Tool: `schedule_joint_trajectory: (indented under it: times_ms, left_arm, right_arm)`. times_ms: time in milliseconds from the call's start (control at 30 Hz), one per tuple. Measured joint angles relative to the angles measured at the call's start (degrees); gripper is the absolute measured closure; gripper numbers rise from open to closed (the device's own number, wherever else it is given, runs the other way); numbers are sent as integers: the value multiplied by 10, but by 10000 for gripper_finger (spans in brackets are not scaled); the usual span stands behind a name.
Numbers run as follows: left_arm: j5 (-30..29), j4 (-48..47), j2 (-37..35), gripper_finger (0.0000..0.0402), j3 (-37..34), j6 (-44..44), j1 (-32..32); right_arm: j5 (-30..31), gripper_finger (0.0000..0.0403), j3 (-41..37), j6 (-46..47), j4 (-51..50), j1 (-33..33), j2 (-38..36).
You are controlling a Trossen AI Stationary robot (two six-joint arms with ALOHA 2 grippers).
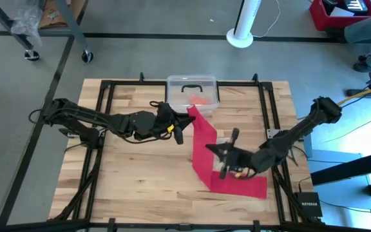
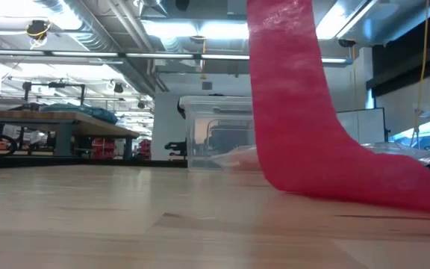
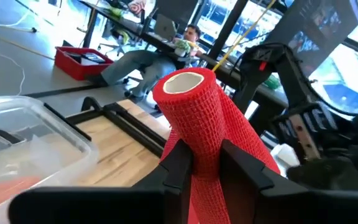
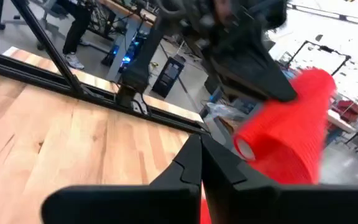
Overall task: Roll bandage
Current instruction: Roll the red bandage
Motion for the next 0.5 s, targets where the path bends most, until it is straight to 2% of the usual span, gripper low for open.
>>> schedule_joint_trajectory:
  times_ms: [33, 133, 233, 300, 433, 500]
  left_arm:
    - [0, 0, 0, 343, 0, 0, -3]
    - [0, -1, 0, 343, 0, 0, -15]
    - [0, -1, 0, 343, 0, 0, -26]
    - [0, 0, 0, 343, 0, 0, -33]
    - [0, -1, 0, 343, 0, -2, -47]
    - [0, -1, 0, 343, 0, -2, -53]
  right_arm:
    - [9, 395, 10, -11, 2, 0, 12]
    - [90, 389, 26, -17, 2, 1, 40]
    - [157, 362, 27, -17, -1, 0, 59]
    - [160, 338, 27, -16, 0, 0, 70]
    - [103, 297, 27, -8, 6, -8, 80]
    - [104, 287, 27, -5, 17, -9, 82]
